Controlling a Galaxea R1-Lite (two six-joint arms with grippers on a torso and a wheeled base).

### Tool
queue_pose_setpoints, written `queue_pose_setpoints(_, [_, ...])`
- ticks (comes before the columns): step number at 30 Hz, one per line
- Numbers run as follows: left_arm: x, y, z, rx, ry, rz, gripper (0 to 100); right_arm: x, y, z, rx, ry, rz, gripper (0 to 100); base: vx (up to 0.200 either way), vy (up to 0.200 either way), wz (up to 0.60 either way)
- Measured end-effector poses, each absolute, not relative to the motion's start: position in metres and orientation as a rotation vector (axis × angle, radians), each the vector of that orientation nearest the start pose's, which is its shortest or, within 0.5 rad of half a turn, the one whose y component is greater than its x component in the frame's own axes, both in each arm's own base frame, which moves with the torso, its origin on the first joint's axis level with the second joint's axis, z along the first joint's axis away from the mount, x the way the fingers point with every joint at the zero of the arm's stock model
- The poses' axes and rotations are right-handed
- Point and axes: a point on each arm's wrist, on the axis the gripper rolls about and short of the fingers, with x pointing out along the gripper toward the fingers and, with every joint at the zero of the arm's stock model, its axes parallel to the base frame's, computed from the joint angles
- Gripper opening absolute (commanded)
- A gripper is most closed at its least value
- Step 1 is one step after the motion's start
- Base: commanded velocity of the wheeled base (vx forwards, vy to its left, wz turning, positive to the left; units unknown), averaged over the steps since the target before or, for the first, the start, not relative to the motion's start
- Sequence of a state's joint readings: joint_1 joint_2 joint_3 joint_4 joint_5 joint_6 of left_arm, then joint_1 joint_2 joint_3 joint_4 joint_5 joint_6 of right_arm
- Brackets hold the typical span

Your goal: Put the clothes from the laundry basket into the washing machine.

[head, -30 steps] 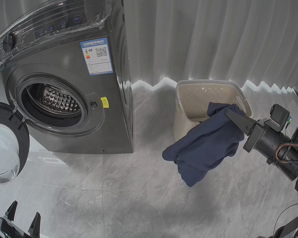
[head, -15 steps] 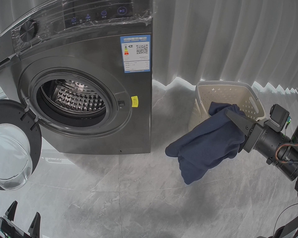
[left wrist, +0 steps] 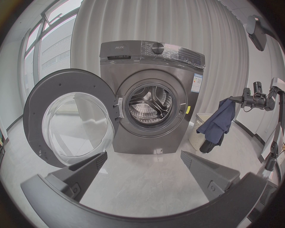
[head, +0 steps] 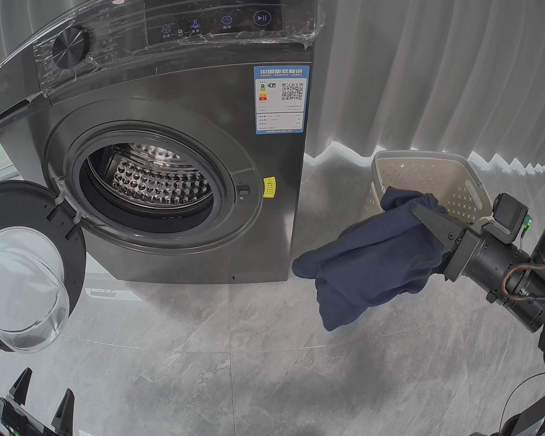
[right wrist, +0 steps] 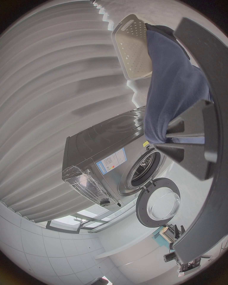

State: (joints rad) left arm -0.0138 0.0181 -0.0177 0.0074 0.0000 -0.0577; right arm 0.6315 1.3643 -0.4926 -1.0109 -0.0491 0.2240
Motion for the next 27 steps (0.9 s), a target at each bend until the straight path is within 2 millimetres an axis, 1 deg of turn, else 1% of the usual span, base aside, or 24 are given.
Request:
queue_pose_setpoints(4, [-0.0227, 0.0003, 0.0800, -0.058, 0.008, -0.014, 100, 0.1703, 0.1232, 0.2227, 0.264, -0.067, 0.595, 0, -0.200, 0.000, 0.00])
queue_pose_setpoints(12, [-0.0228, 0.0003, 0.0799, -0.058, 0.008, -0.014, 100, 0.1702, 0.1230, 0.2226, 0.264, -0.067, 0.594, 0, 0.000, 0.000, 0.00])
queue_pose_setpoints(27, [-0.0228, 0.0003, 0.0800, -0.058, 0.008, -0.014, 100, 0.1701, 0.1231, 0.2228, 0.264, -0.068, 0.594, 0, 0.000, 0.200, 0.00])
